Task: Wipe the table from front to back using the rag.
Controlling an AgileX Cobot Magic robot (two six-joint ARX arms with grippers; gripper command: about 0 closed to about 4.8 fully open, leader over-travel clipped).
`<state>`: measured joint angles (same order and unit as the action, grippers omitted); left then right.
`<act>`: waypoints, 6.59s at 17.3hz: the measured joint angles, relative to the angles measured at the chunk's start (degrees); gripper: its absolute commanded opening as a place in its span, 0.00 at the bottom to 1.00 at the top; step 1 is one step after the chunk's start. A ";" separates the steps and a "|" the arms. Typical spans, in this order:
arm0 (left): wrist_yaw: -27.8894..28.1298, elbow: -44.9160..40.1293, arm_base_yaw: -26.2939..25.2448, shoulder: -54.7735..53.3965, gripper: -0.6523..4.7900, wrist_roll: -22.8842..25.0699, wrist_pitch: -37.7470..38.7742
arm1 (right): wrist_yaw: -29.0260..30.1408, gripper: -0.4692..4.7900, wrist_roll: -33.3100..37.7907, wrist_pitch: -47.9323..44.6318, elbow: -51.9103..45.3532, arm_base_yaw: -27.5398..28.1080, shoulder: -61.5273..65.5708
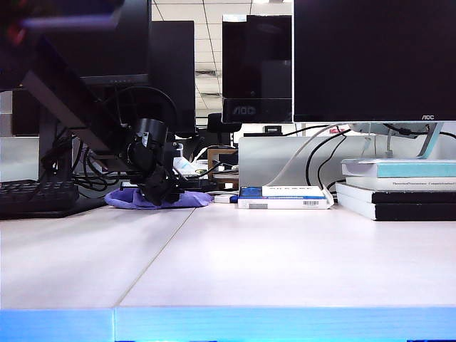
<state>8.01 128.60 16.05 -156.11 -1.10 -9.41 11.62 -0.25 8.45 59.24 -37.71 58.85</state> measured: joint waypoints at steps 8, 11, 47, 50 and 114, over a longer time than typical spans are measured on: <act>-0.31 0.90 0.07 2.38 0.11 1.31 12.57 | 0.00 0.09 0.00 0.00 0.00 0.00 0.02; -1.97 0.96 0.02 4.57 0.11 1.27 20.76 | 0.00 0.09 0.00 0.00 0.00 0.00 -0.04; -10.14 -16.87 0.44 17.97 0.11 2.45 33.90 | 0.02 0.09 0.00 -6.47 0.04 0.00 -0.39; -10.27 -28.17 0.55 24.04 0.11 2.36 27.17 | 0.00 0.09 0.00 -6.47 0.04 0.00 -0.39; -5.97 -93.70 12.17 81.85 0.69 -11.80 31.41 | 1.27 0.09 0.00 -6.47 0.28 -0.85 -0.24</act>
<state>2.04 34.89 28.23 -74.26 -12.91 22.00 12.88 -0.25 1.98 59.53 -38.57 58.61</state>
